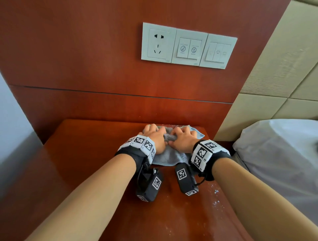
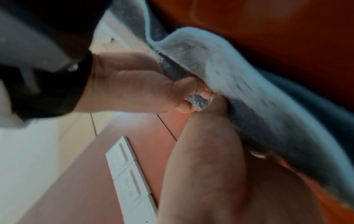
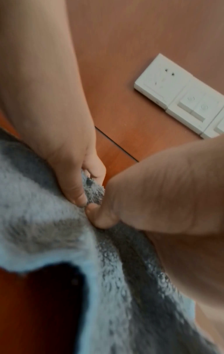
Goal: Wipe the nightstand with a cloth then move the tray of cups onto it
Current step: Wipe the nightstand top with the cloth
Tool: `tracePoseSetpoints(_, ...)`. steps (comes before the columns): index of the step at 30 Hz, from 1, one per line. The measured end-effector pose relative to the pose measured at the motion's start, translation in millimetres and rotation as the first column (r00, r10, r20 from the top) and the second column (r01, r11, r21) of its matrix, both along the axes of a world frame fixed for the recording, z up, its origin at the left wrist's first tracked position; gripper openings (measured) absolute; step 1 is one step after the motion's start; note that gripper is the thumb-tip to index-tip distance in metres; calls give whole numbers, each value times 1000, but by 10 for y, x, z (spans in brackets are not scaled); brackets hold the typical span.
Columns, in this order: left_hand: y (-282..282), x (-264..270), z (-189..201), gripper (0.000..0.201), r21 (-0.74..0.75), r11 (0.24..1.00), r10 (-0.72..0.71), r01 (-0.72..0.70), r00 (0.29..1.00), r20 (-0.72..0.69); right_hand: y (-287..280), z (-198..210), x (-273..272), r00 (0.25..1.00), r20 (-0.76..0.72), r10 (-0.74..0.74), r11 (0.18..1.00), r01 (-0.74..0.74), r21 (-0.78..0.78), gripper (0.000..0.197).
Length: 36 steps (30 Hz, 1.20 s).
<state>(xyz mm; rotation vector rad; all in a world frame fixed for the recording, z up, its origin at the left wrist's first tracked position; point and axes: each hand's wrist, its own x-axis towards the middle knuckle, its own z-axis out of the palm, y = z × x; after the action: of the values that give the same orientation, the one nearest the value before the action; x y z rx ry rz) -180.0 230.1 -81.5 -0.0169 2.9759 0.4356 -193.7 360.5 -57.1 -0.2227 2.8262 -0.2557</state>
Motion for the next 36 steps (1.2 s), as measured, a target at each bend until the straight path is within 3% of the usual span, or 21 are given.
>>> tracePoseSetpoints(3, -57, 166, 93, 29, -47, 999, -8, 11, 999, 48, -53, 88, 174, 994, 30, 103, 990, -105, 92, 39)
tracePoseSetpoints(6, -100, 317, 217, 23, -68, 993, -87, 95, 990, 112, 5, 130, 298, 988, 118, 98, 991, -86, -103, 17)
tracePoseSetpoints(7, -97, 369, 256, 21, -44, 989, -138, 145, 983, 119, 42, 146, 353, 985, 147, 88, 985, -63, -163, 18)
tracePoseSetpoints(9, -118, 417, 310, 37, 64, 981, -189, 181, 973, 136, 73, 193, 407, 983, 174, 55, 978, -18, -206, 28)
tracePoseSetpoints(13, -142, 561, 388, 48, 306, 952, -11, -26, 993, 119, 224, 329, 489, 987, 113, -115, 933, 146, -328, 40)
tracePoseSetpoints(17, -40, 554, 407, 52, 605, 774, 191, -189, 980, 62, 416, 417, 440, 902, 16, -432, 786, 385, -484, 50)
tracePoseSetpoints(18, -32, 541, 409, 53, 604, 770, 243, -207, 970, 23, 458, 404, 423, 854, -60, -516, 770, 432, -470, 57)
tracePoseSetpoints(21, -49, 524, 424, 50, 415, 881, 285, -225, 955, -88, 508, 355, 427, 758, -265, -596, 791, 498, -355, 67)
tracePoseSetpoints(25, -109, 453, 362, 49, 270, 932, 267, -241, 962, -64, 250, 196, 411, 779, -68, -623, 769, 593, -240, 73)
tracePoseSetpoints(28, -100, 402, 323, 43, 245, 926, 303, -287, 952, -31, 40, 50, 371, 791, 146, -594, 764, 612, -205, 94)
tracePoseSetpoints(29, -95, 387, 319, 41, 238, 924, 310, -298, 951, -14, 10, 9, 368, 783, 152, -603, 761, 622, -186, 105)
tracePoseSetpoints(31, -105, 347, 304, 38, 235, 920, 320, -313, 947, 10, 21, -9, 392, 766, 144, -626, 744, 643, -182, 102)
tracePoseSetpoints(36, -335, 272, 327, 29, 298, 854, 430, -427, 901, 60, 173, -143, 119, 889, 119, -443, 891, 451, -57, 116)
